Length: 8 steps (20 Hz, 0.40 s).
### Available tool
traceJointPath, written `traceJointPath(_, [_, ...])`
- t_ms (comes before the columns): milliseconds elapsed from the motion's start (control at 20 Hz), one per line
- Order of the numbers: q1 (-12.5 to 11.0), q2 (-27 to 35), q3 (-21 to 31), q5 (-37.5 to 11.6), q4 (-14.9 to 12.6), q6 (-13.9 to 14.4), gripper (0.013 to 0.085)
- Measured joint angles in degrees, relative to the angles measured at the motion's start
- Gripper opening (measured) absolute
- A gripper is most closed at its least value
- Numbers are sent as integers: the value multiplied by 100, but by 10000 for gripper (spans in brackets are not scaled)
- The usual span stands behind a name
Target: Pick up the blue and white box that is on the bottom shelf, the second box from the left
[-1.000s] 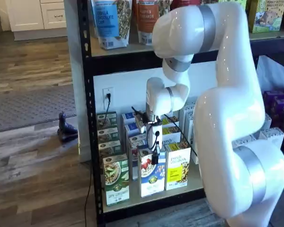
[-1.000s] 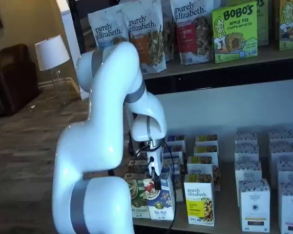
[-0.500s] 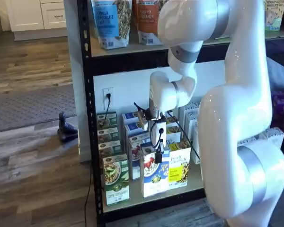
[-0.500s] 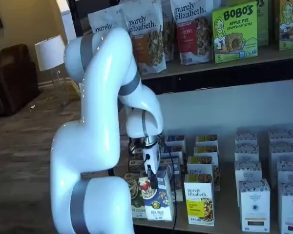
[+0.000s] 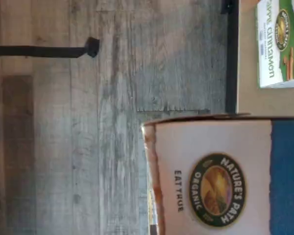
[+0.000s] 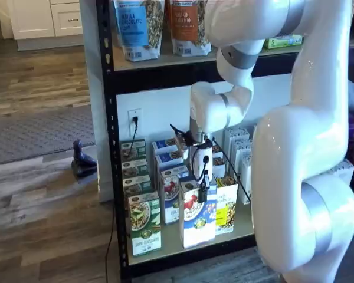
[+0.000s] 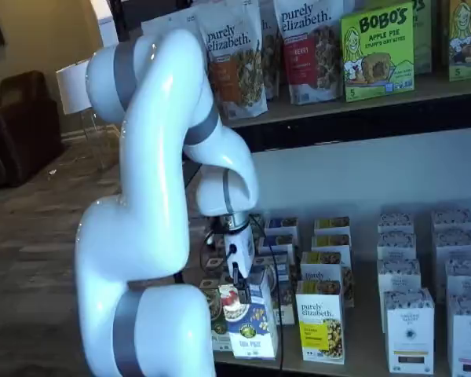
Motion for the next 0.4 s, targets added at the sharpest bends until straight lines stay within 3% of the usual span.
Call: traceJointPath(400, [29, -424, 282, 187, 329, -255, 490])
